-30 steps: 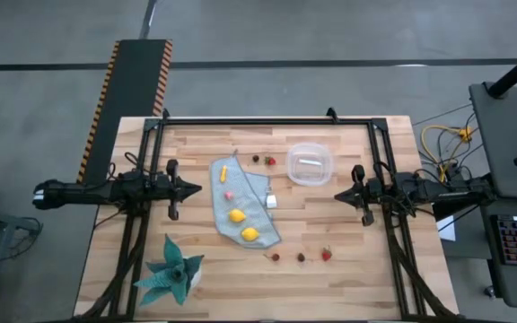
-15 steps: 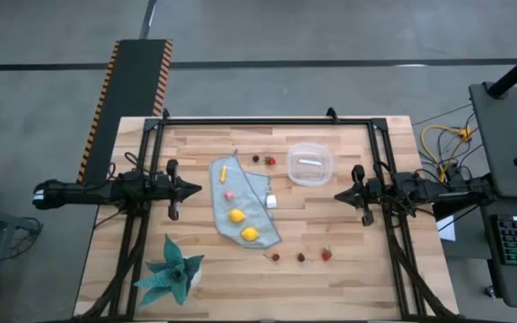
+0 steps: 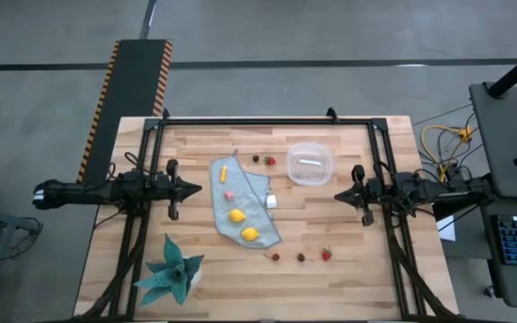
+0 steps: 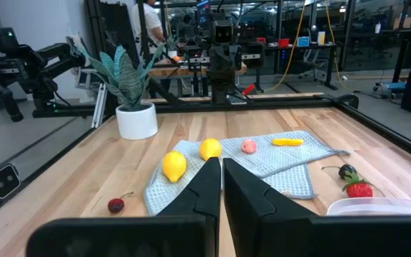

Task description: Pick and placing Produce into tupperware

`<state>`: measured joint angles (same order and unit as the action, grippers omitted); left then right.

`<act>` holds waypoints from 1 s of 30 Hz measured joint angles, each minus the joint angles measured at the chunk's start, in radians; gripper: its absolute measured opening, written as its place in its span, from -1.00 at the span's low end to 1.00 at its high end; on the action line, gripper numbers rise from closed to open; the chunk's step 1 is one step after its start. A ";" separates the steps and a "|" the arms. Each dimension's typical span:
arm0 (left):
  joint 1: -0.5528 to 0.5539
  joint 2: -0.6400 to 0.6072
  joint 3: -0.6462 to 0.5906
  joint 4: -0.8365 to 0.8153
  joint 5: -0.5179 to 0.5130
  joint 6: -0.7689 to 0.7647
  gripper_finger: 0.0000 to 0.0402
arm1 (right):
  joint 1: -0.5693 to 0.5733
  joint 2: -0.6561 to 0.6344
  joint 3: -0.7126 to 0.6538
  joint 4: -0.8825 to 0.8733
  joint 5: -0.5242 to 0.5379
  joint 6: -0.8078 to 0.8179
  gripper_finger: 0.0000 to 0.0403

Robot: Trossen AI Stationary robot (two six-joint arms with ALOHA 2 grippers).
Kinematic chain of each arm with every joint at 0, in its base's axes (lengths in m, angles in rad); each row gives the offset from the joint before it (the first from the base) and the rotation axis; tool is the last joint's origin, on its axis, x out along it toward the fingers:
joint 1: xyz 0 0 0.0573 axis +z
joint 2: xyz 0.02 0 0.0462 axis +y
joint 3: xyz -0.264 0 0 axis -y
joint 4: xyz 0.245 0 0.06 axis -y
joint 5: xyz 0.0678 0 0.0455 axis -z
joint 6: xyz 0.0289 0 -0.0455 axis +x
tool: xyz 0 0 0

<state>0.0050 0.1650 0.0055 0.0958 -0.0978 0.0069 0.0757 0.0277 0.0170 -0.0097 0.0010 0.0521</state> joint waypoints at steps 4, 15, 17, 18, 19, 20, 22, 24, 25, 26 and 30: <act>0.000 0.000 0.000 0.000 0.000 0.000 -1.00 | 0.000 0.000 0.000 0.000 0.000 0.000 -0.96; 0.000 0.000 0.000 0.000 0.000 0.000 -1.00 | 0.000 0.000 0.000 0.000 0.000 0.000 -0.96; 0.000 0.000 0.000 0.000 0.000 0.000 -1.00 | 0.000 0.000 0.000 0.000 0.000 0.000 -0.96; 0.000 0.000 0.000 0.000 0.000 0.000 -1.00 | 0.000 0.000 0.000 0.000 0.000 0.000 -0.96; 0.000 0.000 0.000 0.000 0.000 0.000 -1.00 | 0.000 0.000 0.000 0.000 0.000 0.000 -0.96; 0.000 0.000 0.000 0.000 0.000 0.000 -1.00 | 0.000 0.000 0.000 0.000 0.000 0.000 -0.96; 0.000 0.000 0.000 0.000 0.000 0.000 -1.00 | 0.000 0.000 0.000 0.000 0.000 0.000 -0.96; 0.000 0.000 0.000 0.000 0.000 0.000 -1.00 | 0.000 0.000 0.000 0.000 0.000 -0.002 -0.96; 0.000 0.000 0.000 0.000 0.000 0.000 -1.00 | 0.000 0.000 0.000 0.000 0.001 -0.018 -0.96; 0.000 0.000 0.000 0.000 0.000 0.000 -1.00 | 0.000 0.000 0.000 0.000 0.003 -0.042 -0.96; 0.000 0.000 0.000 0.000 0.000 0.000 -1.00 | 0.000 0.000 0.000 0.000 0.001 -0.068 -0.96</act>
<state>0.0048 0.1650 0.0055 0.0957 -0.0978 0.0069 0.0757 0.0277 0.0170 -0.0097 0.0021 -0.0158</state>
